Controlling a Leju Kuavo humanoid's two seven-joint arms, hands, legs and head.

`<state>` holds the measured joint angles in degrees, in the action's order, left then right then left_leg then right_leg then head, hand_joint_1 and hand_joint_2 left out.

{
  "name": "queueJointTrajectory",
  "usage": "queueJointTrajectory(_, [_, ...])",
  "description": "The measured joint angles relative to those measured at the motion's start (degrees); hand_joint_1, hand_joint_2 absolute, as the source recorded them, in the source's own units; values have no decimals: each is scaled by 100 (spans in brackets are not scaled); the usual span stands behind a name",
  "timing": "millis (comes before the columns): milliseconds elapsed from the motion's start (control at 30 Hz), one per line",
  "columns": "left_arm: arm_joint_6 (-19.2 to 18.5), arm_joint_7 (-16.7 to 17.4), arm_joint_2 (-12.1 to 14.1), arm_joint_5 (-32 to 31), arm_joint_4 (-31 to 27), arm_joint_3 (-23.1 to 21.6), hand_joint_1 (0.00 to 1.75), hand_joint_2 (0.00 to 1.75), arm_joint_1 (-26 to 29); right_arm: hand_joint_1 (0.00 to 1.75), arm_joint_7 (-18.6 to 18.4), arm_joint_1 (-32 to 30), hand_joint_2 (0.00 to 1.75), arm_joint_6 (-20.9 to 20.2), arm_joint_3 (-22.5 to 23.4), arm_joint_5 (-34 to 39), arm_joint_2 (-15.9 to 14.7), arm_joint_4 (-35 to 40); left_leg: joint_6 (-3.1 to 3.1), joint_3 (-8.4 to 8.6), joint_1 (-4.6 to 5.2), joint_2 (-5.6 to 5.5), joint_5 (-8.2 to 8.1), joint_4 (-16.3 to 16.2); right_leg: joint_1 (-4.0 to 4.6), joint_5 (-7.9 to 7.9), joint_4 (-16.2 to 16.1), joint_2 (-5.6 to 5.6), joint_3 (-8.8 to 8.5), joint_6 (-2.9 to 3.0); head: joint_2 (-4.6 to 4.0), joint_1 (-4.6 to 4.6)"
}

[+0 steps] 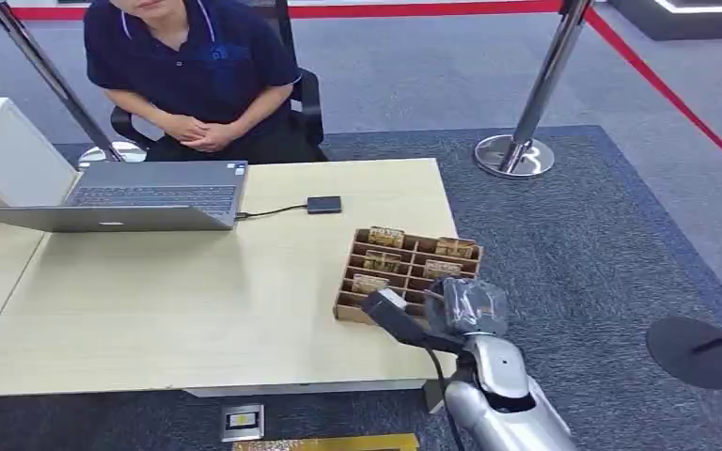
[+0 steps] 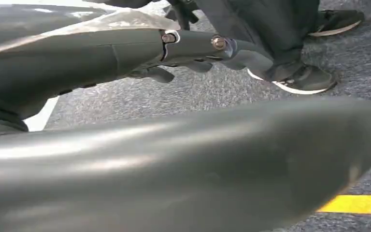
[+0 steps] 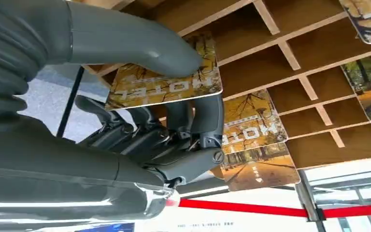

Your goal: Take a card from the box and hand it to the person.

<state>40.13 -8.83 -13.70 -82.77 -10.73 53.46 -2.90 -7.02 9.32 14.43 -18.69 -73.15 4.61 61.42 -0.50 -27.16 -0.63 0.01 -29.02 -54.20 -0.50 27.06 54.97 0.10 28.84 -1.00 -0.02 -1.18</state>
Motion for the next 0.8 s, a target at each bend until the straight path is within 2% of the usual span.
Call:
queueJointTrajectory(167, [0,4,0,-2,0,-2,0,0,0,162,37,2,175,4,2,26,0,0,0,-1,0,0,0,0,0,0,0,0,1,0,0,0])
queueJointTrajectory(267, [0,26,0,-2,0,-4,0,0,0,175,55,5,175,4,4,37,0,-2,0,-2,0,0,0,0,0,0,0,0,1,0,0,0])
queueJointTrajectory(633, [0,42,0,39,0,-4,0,0,0,175,335,103,175,37,2,267,0,61,0,-3,0,0,0,0,0,0,0,0,1,0,0,0])
queueJointTrajectory(800, [0,42,0,85,0,-4,0,0,2,175,511,268,175,-72,-24,483,-7,252,0,-3,0,0,0,0,0,-1,0,0,1,1,0,0])
